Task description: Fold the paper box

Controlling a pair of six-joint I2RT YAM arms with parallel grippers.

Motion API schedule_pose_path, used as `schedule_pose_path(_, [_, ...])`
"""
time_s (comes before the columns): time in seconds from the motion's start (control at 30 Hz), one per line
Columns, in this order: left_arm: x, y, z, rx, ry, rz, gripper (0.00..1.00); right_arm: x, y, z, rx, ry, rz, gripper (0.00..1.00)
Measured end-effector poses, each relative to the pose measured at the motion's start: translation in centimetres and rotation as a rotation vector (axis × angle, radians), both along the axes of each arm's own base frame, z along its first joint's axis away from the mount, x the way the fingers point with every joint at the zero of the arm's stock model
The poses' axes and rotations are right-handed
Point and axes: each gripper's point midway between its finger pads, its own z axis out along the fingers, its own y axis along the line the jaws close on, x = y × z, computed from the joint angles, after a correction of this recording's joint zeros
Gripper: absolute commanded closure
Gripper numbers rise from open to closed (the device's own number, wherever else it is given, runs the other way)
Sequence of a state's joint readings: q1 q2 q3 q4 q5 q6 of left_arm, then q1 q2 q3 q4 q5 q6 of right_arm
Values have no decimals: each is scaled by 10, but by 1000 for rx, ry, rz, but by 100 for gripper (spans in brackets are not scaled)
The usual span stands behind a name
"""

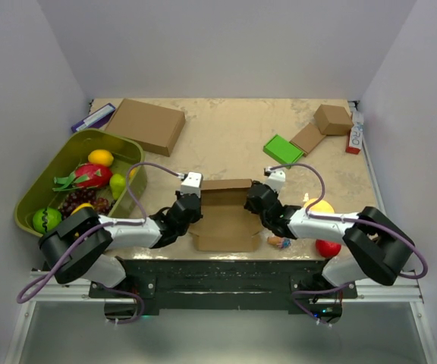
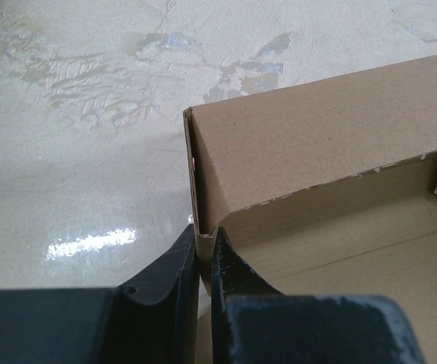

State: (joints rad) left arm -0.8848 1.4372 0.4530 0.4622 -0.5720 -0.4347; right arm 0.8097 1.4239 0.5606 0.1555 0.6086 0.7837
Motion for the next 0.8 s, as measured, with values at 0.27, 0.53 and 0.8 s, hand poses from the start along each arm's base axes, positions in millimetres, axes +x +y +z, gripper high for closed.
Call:
schedule_pose_path(0.27, [-1,4,-2,6,9,0,100,-14,0,-6,27,15,61,36])
schedule_pose_path(0.53, [-3,3,-2,4,16,-9,100,-18,2,-6,38,27,88,33])
schedule_pose_path(0.8, [-4,5,-3,11,20,-7,100,-26,6,-7,44,40,150,22])
